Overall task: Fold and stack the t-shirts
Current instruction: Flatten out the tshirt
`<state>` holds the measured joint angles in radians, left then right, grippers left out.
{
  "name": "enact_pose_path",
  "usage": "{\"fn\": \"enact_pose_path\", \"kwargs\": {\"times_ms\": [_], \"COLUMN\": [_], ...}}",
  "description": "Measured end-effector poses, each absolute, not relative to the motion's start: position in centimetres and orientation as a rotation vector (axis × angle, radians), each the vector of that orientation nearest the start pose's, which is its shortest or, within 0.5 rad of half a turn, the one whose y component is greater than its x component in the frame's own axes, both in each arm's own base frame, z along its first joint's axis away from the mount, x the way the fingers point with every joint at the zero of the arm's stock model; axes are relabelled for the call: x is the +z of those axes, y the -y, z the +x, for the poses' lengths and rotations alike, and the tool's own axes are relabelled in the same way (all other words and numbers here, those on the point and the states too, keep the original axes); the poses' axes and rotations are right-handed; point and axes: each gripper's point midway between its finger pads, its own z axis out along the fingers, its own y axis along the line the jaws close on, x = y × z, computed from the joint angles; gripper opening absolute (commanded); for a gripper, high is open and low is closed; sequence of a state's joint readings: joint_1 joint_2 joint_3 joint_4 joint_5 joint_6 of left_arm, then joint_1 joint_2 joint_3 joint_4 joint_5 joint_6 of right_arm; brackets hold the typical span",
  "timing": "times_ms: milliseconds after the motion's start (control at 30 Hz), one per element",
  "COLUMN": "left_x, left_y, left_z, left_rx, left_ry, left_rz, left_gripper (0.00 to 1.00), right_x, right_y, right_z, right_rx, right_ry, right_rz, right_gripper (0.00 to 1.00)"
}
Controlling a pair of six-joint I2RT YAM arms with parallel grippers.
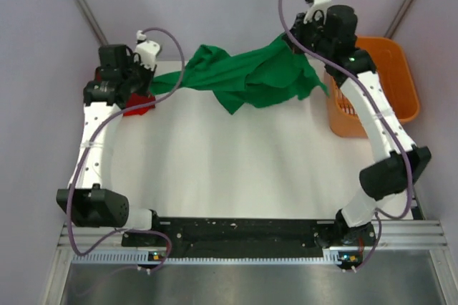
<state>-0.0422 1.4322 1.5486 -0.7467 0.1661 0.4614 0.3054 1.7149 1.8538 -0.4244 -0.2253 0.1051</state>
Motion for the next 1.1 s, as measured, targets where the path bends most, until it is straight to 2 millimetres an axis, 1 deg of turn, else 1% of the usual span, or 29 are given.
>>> {"fn": "enact_pose_path", "kwargs": {"times_ms": [67, 100, 133, 200, 267, 300, 333, 367, 400, 467, 533, 567, 600, 667, 700, 733, 767, 800, 833, 867, 933, 1000, 1100], "left_x": [31.4, 32.2, 33.0, 33.6, 33.0, 32.4, 31.3, 30.4, 29.4, 28.8, 29.7, 31.6, 32.2, 35.9, 37.6, 39.0, 40.0, 40.2, 39.4, 38.5, 35.4, 32.4, 27.7], "left_y": [1.1, 0.4, -0.2, -1.1, -0.8, -0.3, 0.6, 1.2, 2.0, 2.8, 3.4, 3.7, 3.7, 4.6, 5.4, 6.8, 9.7, 13.3, 16.8, 19.0, 22.5, 25.3, 30.6], "left_z": [39.1, 38.8, 38.3, 37.5, 36.9, 36.6, 36.1, 35.5, 34.8, 33.7, 33.0, 32.9, 32.9, 32.7, 32.6, 32.3, 31.4, 29.8, 27.9, 26.4, 24.0, 22.8, 21.2], "left_rx": [0.04, 0.035, 0.027, 0.004, -0.043, -0.087, -0.146, -0.194, -0.252, -0.323, -0.353, -0.356, -0.353, -0.344, -0.327, -0.315, -0.337, -0.402, -0.485, -0.547, -0.646, -0.703, -0.774], "left_ry": [-2.063, -2.052, -2.043, -2.043, -2.059, -2.069, -2.091, -2.11, -2.138, -2.162, -2.154, -2.114, -2.097, -2.0, -1.95, -1.902, -1.841, -1.783, -1.743, -1.726, -1.742, -1.774, -1.775], "left_rz": [0.551, 0.519, 0.49, 0.451, 0.457, 0.479, 0.511, 0.533, 0.555, 0.581, 0.602, 0.618, 0.623, 0.659, 0.696, 0.757, 0.865, 0.996, 1.133, 1.228, 1.398, 1.537, 1.765], "left_gripper": [0.0, 0.0, 0.0, 0.0, 0.0, 0.0, 0.0, 0.0, 0.0, 0.0, 0.0, 0.0, 0.0, 0.0, 0.0, 0.0, 0.0, 0.0, 0.0, 0.0, 0.0, 0.0, 0.0], "right_x": [41.5, 43.8, 46.5, 48.6, 50.3, 50.7, 50.9, 50.9, 50.7, 49.6, 48.2, 47.6, 46.7, 45.0, 43.9, 42.5, 41.6, 40.9, 39.9, 39.5, 38.1, 36.6, 34.3], "right_y": [-19.2, -19.0, -18.7, -18.7, -18.9, -19.1, -19.3, -19.5, -19.8, -20.8, -21.9, -22.6, -23.5, -24.5, -24.9, -25.0, -25.0, -24.7, -24.2, -23.6, -22.2, -21.0, -19.6], "right_z": [45.7, 44.6, 43.0, 41.4, 39.6, 39.1, 38.9, 39.0, 39.3, 40.6, 42.4, 43.5, 45.0, 47.1, 47.9, 48.6, 49.0, 49.3, 49.5, 49.7, 50.0, 50.0, 50.3], "right_rx": [0.498, 0.5, 0.503, 0.514, 0.543, 0.554, 0.566, 0.576, 0.589, 0.623, 0.666, 0.693, 0.724, 0.762, 0.778, 0.791, 0.797, 0.799, 0.795, 0.788, 0.756, 0.721, 0.653], "right_ry": [-1.714, -1.659, -1.591, -1.536, -1.485, -1.471, -1.459, -1.451, -1.451, -1.467, -1.5, -1.516, -1.533, -1.568, -1.592, -1.628, -1.653, -1.675, -1.701, -1.713, -1.741, -1.773, -1.822], "right_rz": [-0.372, -0.385, -0.401, -0.421, -0.453, -0.466, -0.477, -0.485, -0.494, -0.506, -0.514, -0.516, -0.517, -0.513, -0.503, -0.49, -0.478, -0.465, -0.449, -0.438, -0.416, -0.412, -0.413], "right_gripper": [0.0, 0.0, 0.0, 0.0, 0.0, 0.0, 0.0, 0.0, 0.0, 0.0, 0.0, 0.0, 0.0, 0.0, 0.0, 0.0, 0.0, 0.0, 0.0, 0.0, 0.0, 0.0, 0.0]}}
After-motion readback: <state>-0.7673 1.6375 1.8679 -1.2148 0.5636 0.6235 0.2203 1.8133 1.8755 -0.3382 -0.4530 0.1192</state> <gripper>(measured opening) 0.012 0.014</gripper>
